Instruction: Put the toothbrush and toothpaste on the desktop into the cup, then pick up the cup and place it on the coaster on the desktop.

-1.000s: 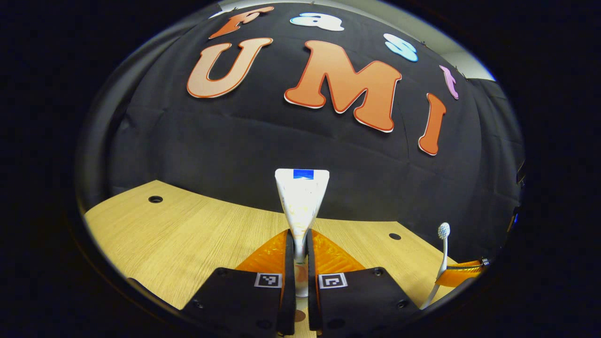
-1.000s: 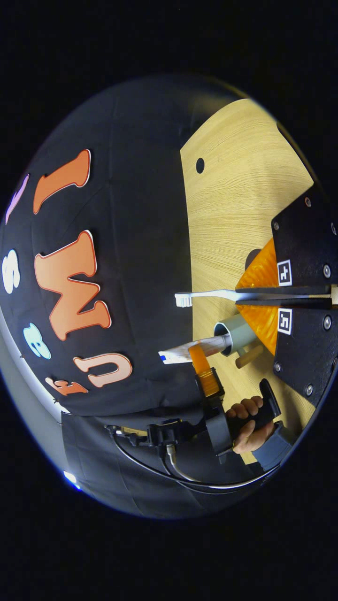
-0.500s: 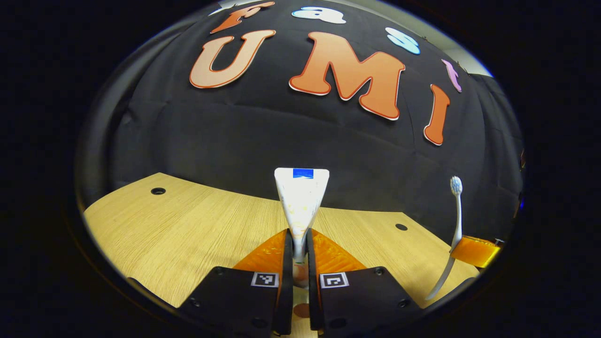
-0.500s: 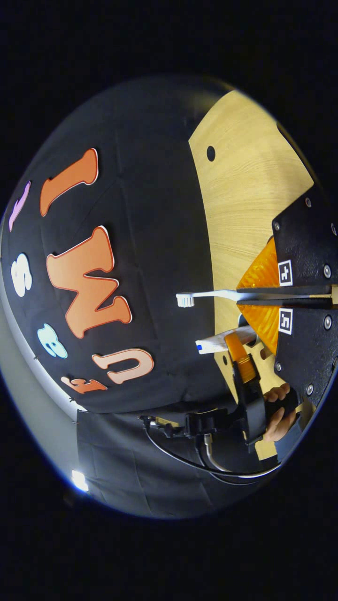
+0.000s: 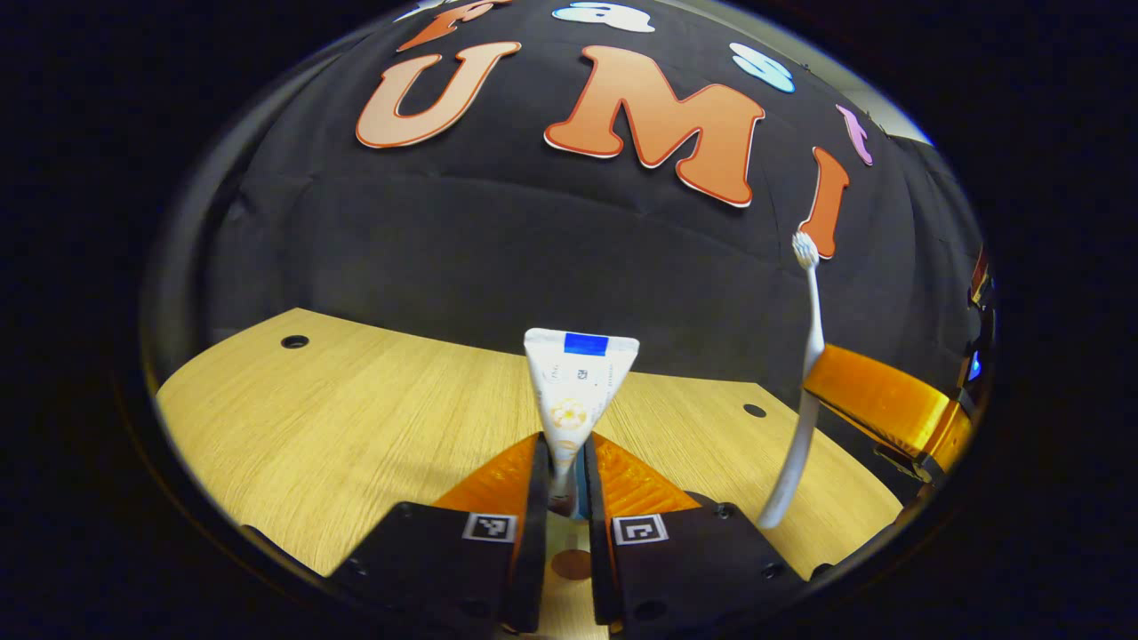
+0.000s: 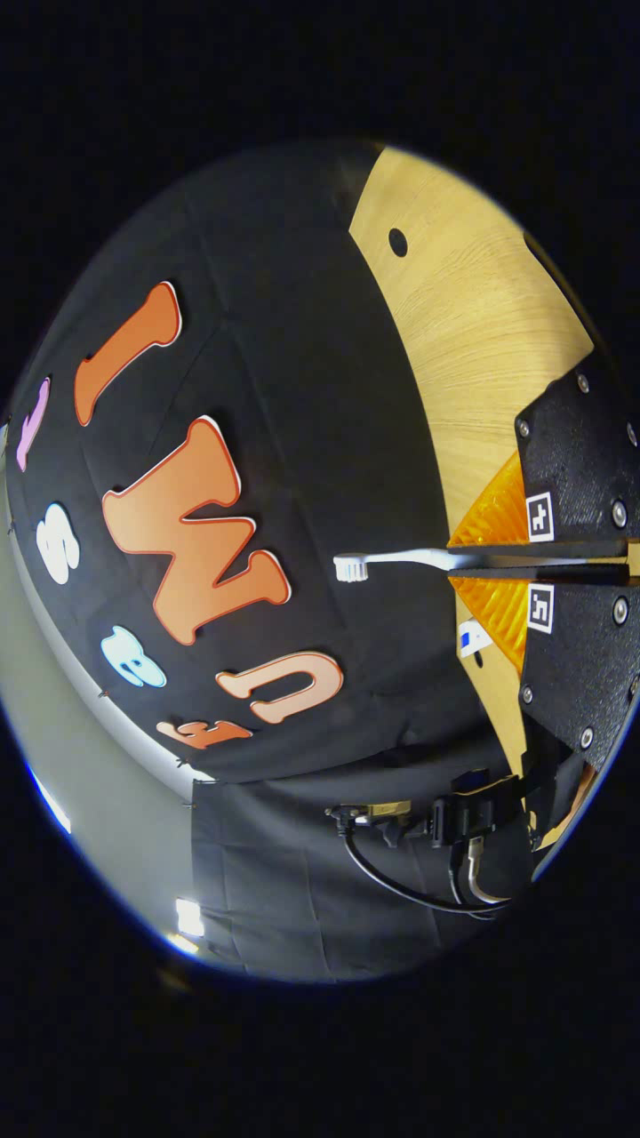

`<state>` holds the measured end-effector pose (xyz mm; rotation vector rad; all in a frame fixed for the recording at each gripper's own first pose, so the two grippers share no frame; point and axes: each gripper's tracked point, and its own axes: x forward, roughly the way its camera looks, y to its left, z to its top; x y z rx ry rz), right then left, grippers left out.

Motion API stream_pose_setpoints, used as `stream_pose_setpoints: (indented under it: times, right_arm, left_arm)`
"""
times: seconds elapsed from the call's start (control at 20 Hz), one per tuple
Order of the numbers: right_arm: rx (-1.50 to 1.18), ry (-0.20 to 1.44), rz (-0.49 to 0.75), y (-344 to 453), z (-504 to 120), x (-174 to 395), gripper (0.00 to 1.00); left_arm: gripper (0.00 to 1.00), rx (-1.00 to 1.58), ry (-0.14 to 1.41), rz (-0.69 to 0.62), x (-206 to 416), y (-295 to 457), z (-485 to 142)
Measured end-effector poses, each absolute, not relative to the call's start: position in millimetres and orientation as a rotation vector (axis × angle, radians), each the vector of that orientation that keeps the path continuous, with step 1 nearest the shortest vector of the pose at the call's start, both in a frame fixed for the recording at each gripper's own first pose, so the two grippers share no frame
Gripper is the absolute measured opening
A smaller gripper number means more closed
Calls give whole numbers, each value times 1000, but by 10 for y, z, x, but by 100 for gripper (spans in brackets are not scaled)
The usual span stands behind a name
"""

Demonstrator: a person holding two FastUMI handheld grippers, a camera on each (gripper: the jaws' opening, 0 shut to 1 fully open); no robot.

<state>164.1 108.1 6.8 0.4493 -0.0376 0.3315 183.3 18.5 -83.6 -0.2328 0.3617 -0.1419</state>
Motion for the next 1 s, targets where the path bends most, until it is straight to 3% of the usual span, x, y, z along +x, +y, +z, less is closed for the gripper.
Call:
stream_pose_setpoints:
  times: [0.15,0.4,0.45,0.5,0.6,0.65,0.75,1.0]
  right_arm:
    - [482,-63,336,1165,102,1753,3]
    - [491,-119,346,1285,217,1909,3]
    - [496,-134,346,1303,238,1939,3]
    - [502,-146,344,1323,233,1966,2]
    - [497,-162,335,1356,206,2023,3]
    - [495,-158,331,1373,165,2057,3]
    - [508,-149,337,1444,115,2085,3]
    - [501,-142,342,1586,9,2144,3]
  left_arm:
    - [33,-220,349,-132,1801,250,-820]
    - [37,-223,308,-125,1718,400,-694]
    - [48,-223,308,-125,1702,416,-698]
    - [49,-225,308,-130,1691,428,-690]
    - [69,-230,321,-161,1651,386,-718]
    - [72,-226,325,-168,1625,395,-733]
    - [89,-206,326,-157,1585,467,-751]
    - [90,-193,304,-121,1467,716,-698]
